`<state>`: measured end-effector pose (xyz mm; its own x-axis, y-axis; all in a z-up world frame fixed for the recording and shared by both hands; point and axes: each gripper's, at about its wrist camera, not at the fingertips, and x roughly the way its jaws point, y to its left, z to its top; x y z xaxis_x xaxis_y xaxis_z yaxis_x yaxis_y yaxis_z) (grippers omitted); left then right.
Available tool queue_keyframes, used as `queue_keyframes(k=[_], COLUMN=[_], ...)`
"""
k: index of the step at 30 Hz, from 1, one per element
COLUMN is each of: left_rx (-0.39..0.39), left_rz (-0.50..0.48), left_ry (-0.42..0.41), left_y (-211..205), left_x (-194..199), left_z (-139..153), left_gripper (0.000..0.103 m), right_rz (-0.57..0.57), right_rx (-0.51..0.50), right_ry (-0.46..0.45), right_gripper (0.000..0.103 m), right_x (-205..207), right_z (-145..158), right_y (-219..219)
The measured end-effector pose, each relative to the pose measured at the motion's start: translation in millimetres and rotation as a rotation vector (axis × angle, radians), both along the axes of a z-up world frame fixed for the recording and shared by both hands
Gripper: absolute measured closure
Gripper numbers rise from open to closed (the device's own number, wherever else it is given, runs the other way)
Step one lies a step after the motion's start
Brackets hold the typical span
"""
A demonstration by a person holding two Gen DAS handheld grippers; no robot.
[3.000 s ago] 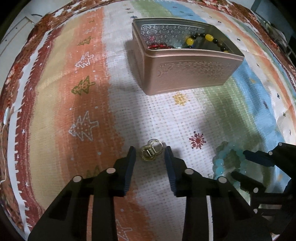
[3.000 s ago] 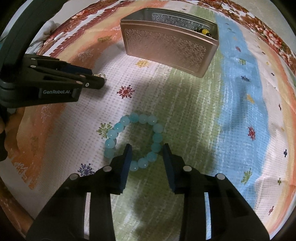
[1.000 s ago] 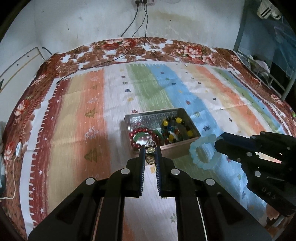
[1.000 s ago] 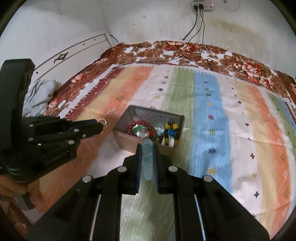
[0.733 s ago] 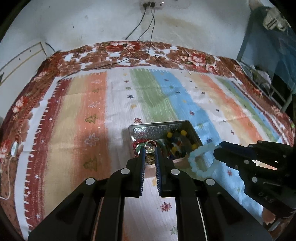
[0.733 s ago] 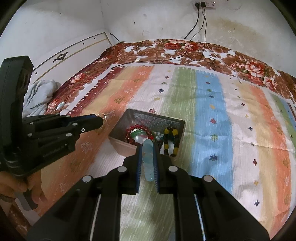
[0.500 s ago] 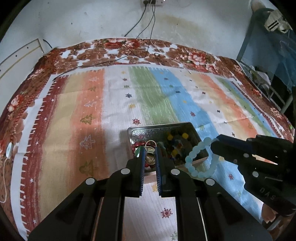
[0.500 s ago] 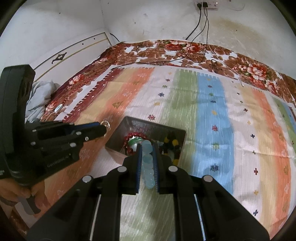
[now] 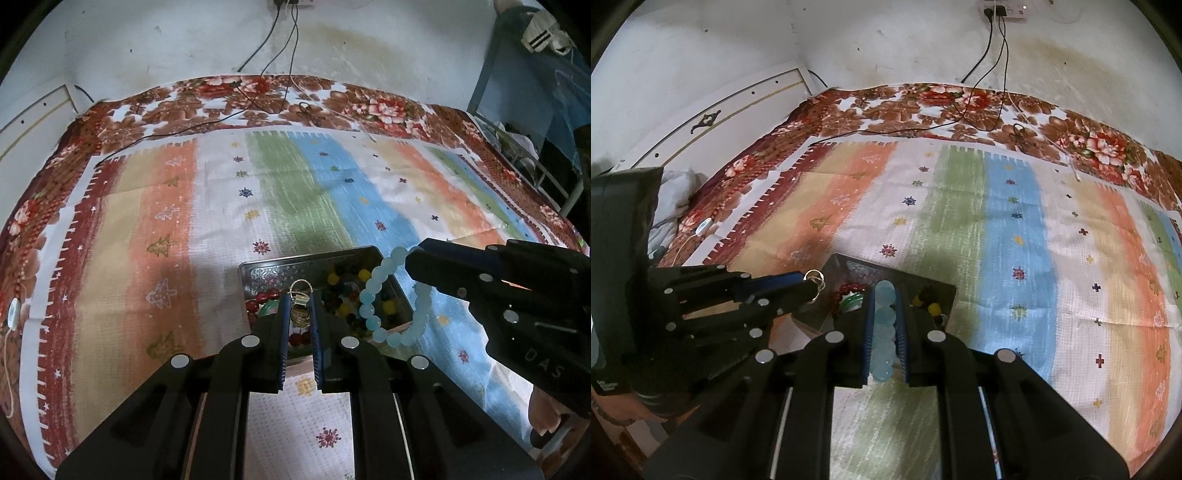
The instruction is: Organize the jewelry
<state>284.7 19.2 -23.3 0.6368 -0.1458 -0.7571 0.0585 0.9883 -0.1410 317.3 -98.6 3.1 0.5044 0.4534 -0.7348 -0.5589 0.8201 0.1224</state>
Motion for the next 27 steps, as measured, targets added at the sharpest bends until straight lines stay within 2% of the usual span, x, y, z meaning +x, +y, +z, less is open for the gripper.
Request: queue_keyframes(k=[3, 5, 6, 7, 12, 19, 24, 27], left_rx=[-0.002, -0.002, -0.002, -0.001, 0.01, 0.022, 0.054, 0.071], left_rz=[0.0, -0.001, 0.001, 0.003, 0.012, 0.012, 0.004, 0.013], left_ry=[0.004, 0.011, 0.011, 0.009, 0.003, -0.023, -0.039, -0.049], left_y=[0, -1, 0, 1, 4, 6, 3, 5], left_x=[1, 2, 2, 2, 1, -11, -22, -28], left_z=[-1, -1, -2, -2, 0, 9, 11, 12], left_gripper=[0.088, 0.084, 0.075, 0.072, 0.07, 0.055, 0.033, 0.025], right_rz=[-0.02, -0.042, -0.051, -0.066, -0.086, -0.09, -0.088, -0.097], right_rx=[-0.005, -0.003, -0.001, 0.003, 0.014, 0.009, -0.005, -0.002], right_ry=[0.003, 0.002, 0.001, -0.001, -0.011, -0.026, -0.033, -0.031], right_gripper=[0.085, 0.069, 0.067, 0.066, 0.058, 0.043, 0.033, 0.03], right_x=[3, 6, 7, 9, 9, 0, -9, -15], right_z=[-2, -2, -2, -1, 2, 1, 0, -1], right_y=[-3, -8, -10, -13, -22, -29, -34, -39])
